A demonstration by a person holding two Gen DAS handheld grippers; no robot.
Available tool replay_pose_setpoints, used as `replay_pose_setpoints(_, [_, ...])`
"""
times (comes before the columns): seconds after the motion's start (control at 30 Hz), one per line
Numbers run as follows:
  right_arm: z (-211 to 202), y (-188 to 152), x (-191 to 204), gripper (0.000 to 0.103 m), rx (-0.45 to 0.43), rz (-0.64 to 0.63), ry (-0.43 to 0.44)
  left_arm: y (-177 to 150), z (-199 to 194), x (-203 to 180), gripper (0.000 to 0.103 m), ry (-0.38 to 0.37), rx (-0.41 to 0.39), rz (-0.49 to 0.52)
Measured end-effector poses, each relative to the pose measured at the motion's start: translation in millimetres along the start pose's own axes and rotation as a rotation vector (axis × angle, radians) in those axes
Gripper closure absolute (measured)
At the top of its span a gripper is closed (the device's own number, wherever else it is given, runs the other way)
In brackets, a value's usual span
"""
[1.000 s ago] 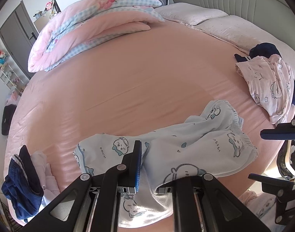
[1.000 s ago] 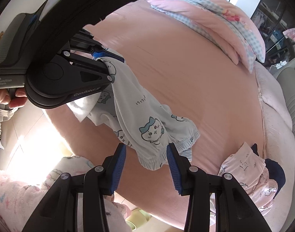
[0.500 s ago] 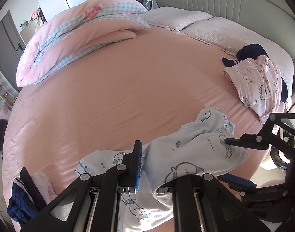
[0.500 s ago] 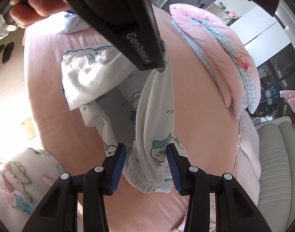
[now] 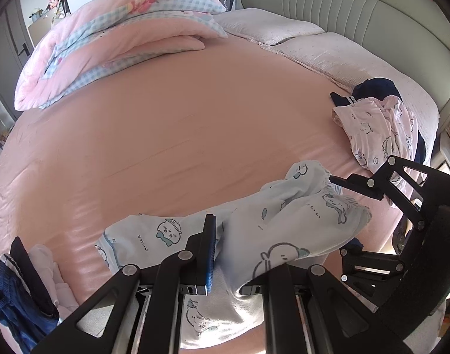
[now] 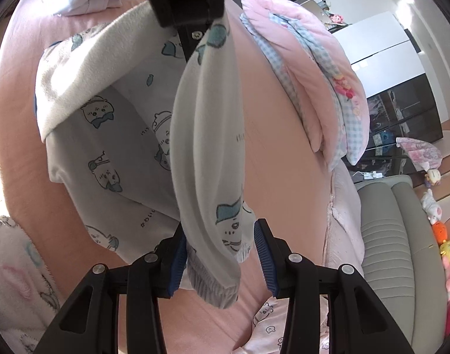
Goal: Fold clothes
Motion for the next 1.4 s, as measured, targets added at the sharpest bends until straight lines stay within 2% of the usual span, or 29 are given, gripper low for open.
replay_pose_setpoints(0.1, [1.7, -5.8, -1.7, 0.062, 0.034, 0.053, 0.04, -2.3, -0.6, 1.1, 0.094, 0.001, 0.003, 0.0])
replay_pose_setpoints(0.13, [1.8, -6.3, -3.9, 0.067, 0.035, 0.068, 0.047, -3.5, -0.5, 1.5, 0.094, 0.007, 0.006, 0.003])
replay_pose_setpoints(0.17, [1.9, -6.7, -6.1, 0.084, 0.036, 0.082, 0.053, -4.8, -0.2, 1.8, 0.094, 0.017, 0.009, 0.011])
replay_pose_setpoints(0.2, [2.2, -7.4, -9.1, 0.092, 0.048, 0.098, 0.052, -6.3, 0.5, 1.9, 0.094, 0.026, 0.013, 0.02])
replay_pose_setpoints(0.23, [2.8, -7.3, -13.1, 0.093, 0.056, 0.117, 0.051, -8.2, 1.3, 2.0, 0.094, 0.036, 0.019, 0.03])
replay_pose_setpoints(0.33, [-0.6, -5.0, -27.7, 0.093, 0.054, 0.182, 0.047, -15.3, 4.2, 1.2, 0.094, 0.044, 0.046, 0.052])
replay_pose_setpoints(0.47, [-2.7, -2.2, -51.8, 0.093, 0.061, 0.293, 0.067, -25.4, 7.6, -2.9, 0.093, -0.025, 0.086, 0.016])
replay_pose_setpoints(0.63, [-5.1, 4.5, -69.2, 0.094, 0.051, 0.331, 0.057, -35.3, 13.6, -5.0, 0.088, -0.082, 0.127, -0.043])
replay_pose_setpoints(0.73, [-6.1, 9.3, -74.2, 0.094, 0.047, 0.347, 0.066, -40.9, 17.3, -1.0, 0.074, -0.076, 0.144, -0.078])
replay_pose_setpoints(0.8, [-6.0, 12.3, -77.6, 0.094, 0.045, 0.357, 0.071, -44.7, 17.8, 0.9, 0.05, -0.083, 0.145, -0.104])
replay_pose_setpoints(0.87, [-6.2, 14.8, -80.5, 0.094, 0.041, 0.363, 0.069, -48.2, 16.6, 1.9, 0.038, -0.097, 0.14, -0.129])
replay_pose_setpoints(1.1, [-9.2, 24.6, -91.7, 0.094, 0.052, 0.426, 0.1, -56.5, 16.4, -3.5, 0.036, -0.124, 0.13, -0.187])
replay_pose_setpoints(1.23, [-11.0, 32.4, -95.2, 0.093, 0.057, 0.438, 0.117, -55.0, 22.8, -9.1, 0.036, -0.044, 0.114, -0.215])
replay_pose_setpoints(1.4, [-18.8, 45.1, -104.0, 0.094, 0.042, 0.475, 0.157, -48.6, 31.2, -20.0, 0.036, -0.004, 0.075, -0.281])
Point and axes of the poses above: each gripper's, at about its wrist camera, not at the fingertips, and z roughly the way its jaws point, x to its left, y to its top, the point moved 8 cm from there along z, roughly the way its jaws point, and after that the axes turned 5 degrees about z, right-handed, at the moved point
